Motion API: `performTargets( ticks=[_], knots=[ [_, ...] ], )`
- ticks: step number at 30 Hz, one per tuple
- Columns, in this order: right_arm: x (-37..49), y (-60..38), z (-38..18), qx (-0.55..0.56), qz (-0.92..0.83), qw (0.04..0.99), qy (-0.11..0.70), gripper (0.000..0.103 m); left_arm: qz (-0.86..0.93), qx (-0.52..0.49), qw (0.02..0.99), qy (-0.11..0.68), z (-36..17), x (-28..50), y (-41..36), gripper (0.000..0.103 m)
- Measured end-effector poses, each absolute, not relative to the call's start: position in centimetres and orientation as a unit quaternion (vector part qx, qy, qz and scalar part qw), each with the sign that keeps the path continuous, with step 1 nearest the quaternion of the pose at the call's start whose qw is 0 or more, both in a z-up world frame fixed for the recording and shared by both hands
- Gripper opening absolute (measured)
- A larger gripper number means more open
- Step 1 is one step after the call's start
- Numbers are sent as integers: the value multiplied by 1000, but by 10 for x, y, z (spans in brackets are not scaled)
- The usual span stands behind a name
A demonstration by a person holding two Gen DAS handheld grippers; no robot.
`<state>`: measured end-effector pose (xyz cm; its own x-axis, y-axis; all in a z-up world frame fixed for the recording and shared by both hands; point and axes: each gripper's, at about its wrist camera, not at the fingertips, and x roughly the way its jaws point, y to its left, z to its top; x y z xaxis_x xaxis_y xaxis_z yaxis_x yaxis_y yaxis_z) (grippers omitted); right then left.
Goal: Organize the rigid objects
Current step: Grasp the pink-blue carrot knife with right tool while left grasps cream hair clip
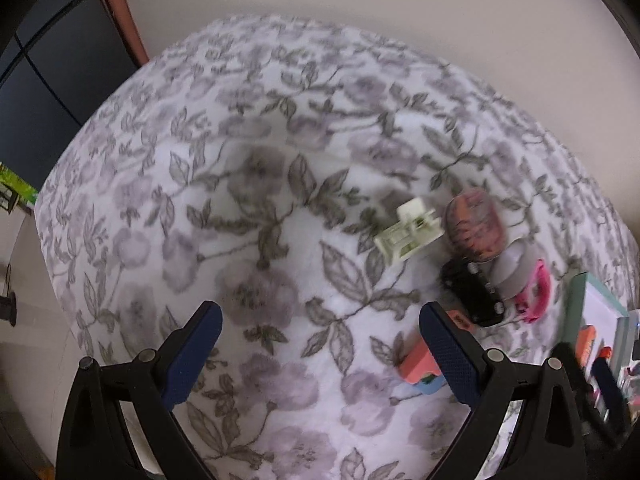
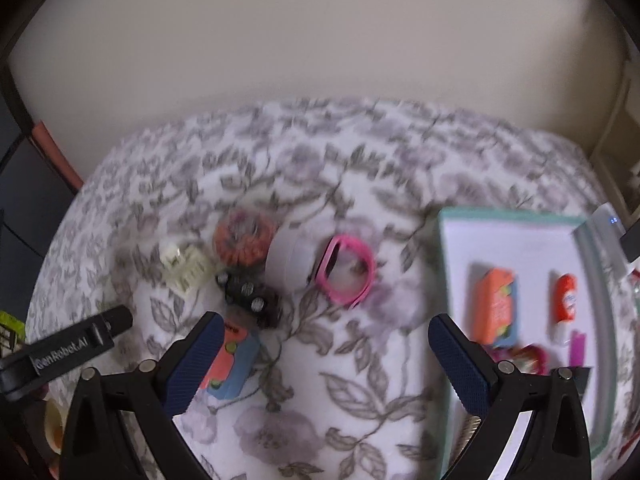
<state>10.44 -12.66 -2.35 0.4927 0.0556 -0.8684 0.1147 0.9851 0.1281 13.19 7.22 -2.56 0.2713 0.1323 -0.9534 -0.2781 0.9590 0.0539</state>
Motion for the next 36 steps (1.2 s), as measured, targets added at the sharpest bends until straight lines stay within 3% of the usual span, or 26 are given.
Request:
performTargets(
  ticks=[20, 36],
  knots=[
    [123, -44, -88, 20, 25, 829, 559, 103, 183, -96, 762, 614, -50, 139, 121, 99],
    [126, -50, -101, 4, 11, 826, 563, 100, 137, -102, 789, 590, -42, 147, 108, 99]
  ],
)
